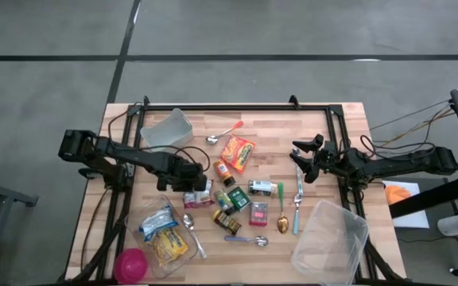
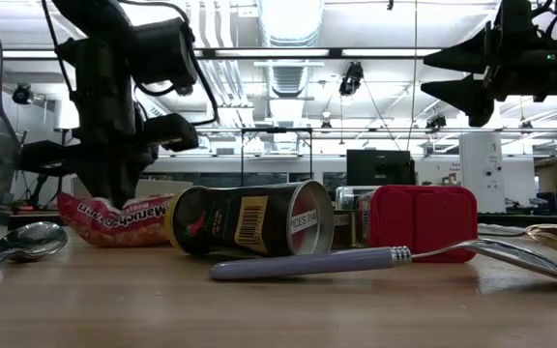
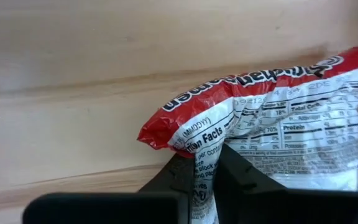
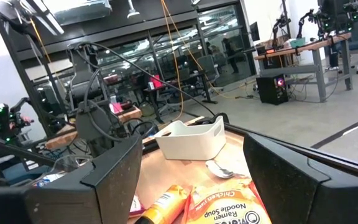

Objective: Pick & Place Food Item
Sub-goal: Put the red noodle pack into the transparent bin

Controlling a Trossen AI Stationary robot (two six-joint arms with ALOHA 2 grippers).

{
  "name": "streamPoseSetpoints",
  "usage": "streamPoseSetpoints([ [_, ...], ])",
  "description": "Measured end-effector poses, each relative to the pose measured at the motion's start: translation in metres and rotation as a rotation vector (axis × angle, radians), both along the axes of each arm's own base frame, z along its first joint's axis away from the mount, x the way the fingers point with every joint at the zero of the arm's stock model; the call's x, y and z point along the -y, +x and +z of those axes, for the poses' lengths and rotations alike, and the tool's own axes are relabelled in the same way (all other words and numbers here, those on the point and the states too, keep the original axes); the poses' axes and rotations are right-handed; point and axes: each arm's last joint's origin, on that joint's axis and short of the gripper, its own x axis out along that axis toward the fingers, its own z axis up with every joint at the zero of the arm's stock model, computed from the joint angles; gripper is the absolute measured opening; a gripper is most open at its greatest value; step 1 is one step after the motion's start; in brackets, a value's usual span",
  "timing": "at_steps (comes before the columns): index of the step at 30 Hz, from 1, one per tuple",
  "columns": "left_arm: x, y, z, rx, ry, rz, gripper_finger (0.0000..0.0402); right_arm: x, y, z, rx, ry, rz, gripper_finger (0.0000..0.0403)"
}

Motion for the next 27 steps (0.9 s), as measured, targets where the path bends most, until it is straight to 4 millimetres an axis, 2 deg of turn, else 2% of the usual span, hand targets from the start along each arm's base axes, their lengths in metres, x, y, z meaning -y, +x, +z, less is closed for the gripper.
streamPoseSetpoints([
  [13, -0.003, -0.007, 0.025, 0.114, 0.118, -0.02, 0.0029, 0.0, 0.0, 0.0, -0.002, 0.0, 0.0, 0.0276],
  [22, -0.004, -0.008, 0.028, 0.133, 0.146, -0.068, 0.0028, 0.0, 0.0, -0.001, -0.013, 0.0, 0.0, 0.0276],
  [27, -0.004, -0.008, 0.029, 0.132, 0.152, -0.067, 0.0007, 0.0, 0.0, -0.001, -0.015, 0.0, 0.0, 0.0276],
])
